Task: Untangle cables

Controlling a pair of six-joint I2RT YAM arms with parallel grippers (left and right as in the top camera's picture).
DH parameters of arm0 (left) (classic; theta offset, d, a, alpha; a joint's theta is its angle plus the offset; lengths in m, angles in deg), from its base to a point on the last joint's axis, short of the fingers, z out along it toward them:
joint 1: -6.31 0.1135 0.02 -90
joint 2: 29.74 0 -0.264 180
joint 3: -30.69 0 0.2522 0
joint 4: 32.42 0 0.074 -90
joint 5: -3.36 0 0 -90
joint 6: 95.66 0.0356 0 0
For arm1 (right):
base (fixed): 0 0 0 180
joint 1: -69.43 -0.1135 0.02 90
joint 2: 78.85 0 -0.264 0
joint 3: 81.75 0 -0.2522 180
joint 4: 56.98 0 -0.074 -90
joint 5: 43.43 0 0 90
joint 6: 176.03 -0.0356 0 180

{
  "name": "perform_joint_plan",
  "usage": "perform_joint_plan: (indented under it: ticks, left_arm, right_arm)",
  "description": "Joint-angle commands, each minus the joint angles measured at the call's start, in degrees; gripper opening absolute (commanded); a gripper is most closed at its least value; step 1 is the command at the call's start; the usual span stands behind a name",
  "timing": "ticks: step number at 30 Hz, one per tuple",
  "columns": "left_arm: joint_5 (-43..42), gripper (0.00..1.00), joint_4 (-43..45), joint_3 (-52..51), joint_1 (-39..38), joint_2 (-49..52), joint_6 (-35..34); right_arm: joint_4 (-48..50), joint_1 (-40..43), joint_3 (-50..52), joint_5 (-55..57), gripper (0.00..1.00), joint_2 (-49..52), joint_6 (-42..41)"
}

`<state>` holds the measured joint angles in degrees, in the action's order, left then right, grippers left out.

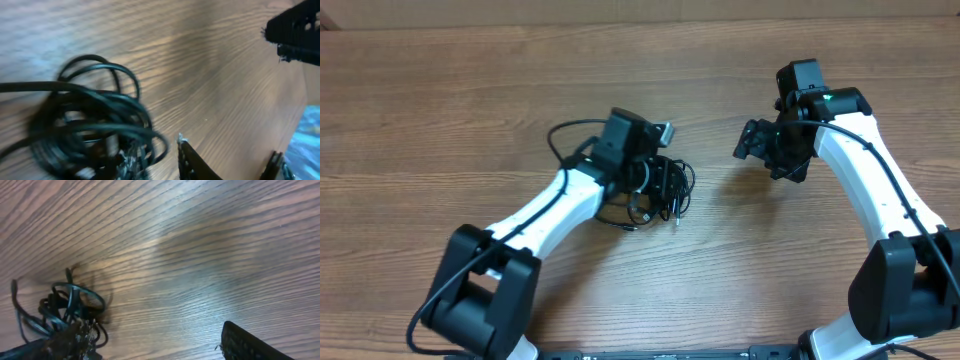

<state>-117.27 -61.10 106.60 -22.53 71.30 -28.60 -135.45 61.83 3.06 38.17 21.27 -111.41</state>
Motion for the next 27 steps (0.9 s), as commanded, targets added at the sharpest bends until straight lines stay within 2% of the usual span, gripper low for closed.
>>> perform_joint_plan:
  ticks: [1, 6, 10, 14, 22, 24, 27]
  left_arm:
    - [4.1, 0.23, 0.4, 0.3, -2.2, 2.1, -11.4]
    - [8.5, 0.27, 0.2, 0.3, -4.3, 3.8, -16.1]
    - [15.0, 0.28, 0.1, 0.3, -5.5, 3.9, -16.0]
    - [22.6, 0.28, 0.0, 0.3, -5.8, 3.9, -16.0]
    - [27.9, 0.32, -0.3, 0.2, -5.8, 4.6, -16.0]
    - [28.7, 0.32, -2.5, 0.1, -5.8, 5.4, -15.8]
    - [34.6, 0.28, -8.6, 0.1, -5.5, 6.3, -15.8]
  right_arm:
    - [-0.1, 0.0, -1.1, -1.8, 0.82, -1.2, 0.3]
    - [-0.2, 0.0, -1.1, -1.8, 0.82, -1.2, 0.3]
    - [0.0, 0.0, -1.1, -1.8, 0.88, -1.2, 0.3]
    - [0.2, 0.0, -1.1, -1.8, 0.89, -1.2, 0.3]
    - [0.0, 0.0, -1.1, -1.8, 0.89, -1.2, 0.3]
    - [0.0, 0.0, -1.1, -2.0, 0.89, -1.2, 0.3]
    - [-0.3, 0.0, -1.1, -2.0, 0.89, -1.2, 0.3]
